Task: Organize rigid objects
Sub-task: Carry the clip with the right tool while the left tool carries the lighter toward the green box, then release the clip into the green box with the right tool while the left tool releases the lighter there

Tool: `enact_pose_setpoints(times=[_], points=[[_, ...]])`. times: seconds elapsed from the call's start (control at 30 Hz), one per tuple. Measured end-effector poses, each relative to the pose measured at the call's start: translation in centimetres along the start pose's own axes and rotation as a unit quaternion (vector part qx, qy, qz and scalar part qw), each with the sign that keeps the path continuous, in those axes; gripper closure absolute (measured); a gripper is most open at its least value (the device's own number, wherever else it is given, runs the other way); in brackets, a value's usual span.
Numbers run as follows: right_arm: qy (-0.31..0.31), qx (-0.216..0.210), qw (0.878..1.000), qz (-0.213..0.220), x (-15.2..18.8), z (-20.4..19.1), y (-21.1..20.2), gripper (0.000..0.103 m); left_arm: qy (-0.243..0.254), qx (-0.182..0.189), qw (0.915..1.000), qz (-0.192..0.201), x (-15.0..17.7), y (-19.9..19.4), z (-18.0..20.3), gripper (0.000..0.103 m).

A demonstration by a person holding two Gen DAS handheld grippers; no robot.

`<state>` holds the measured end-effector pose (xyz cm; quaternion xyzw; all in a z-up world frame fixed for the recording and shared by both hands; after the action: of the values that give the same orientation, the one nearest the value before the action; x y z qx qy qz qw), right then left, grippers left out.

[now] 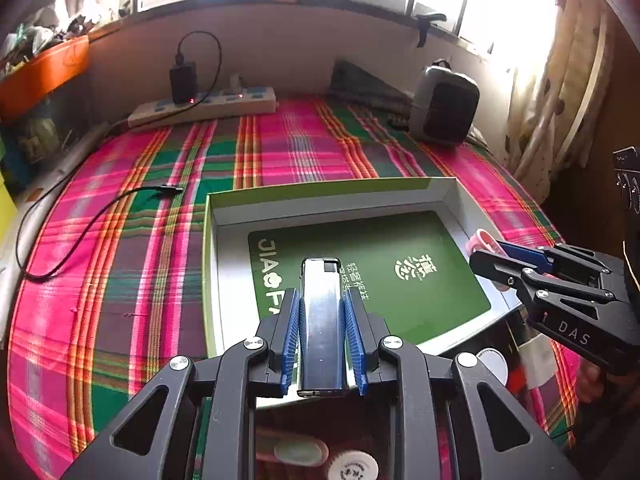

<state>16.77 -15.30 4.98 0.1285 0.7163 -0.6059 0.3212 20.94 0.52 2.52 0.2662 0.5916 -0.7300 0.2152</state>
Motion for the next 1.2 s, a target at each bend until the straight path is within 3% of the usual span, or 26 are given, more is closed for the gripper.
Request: enact_pose_setpoints(times=[0.37,1.2], points=[[0.002,0.003,1.0,-0.028,-0.6,0.9,2.7,0.079,0.002,-0.006,0.9998,-0.02,-0.3,2.1,0.0,0.081],[-0.007,0.001,0.999,-0.045,-0.9,1.1,4.4,0.079,0.007,-0.002,0.9995,-0.031,0.1,3.0,0.4,0.081]])
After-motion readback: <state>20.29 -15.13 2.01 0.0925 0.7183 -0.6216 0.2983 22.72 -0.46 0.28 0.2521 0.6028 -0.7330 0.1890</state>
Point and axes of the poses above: each gripper's, at about its wrist camera, not at the fingertips, and y roughly the way its jaws point, z to its right, x to its underside, the point moved 2 cm from there along y, roughly the way its jaws point, and after that the axes turned 3 degrees about -y, right-handed, at the moved point
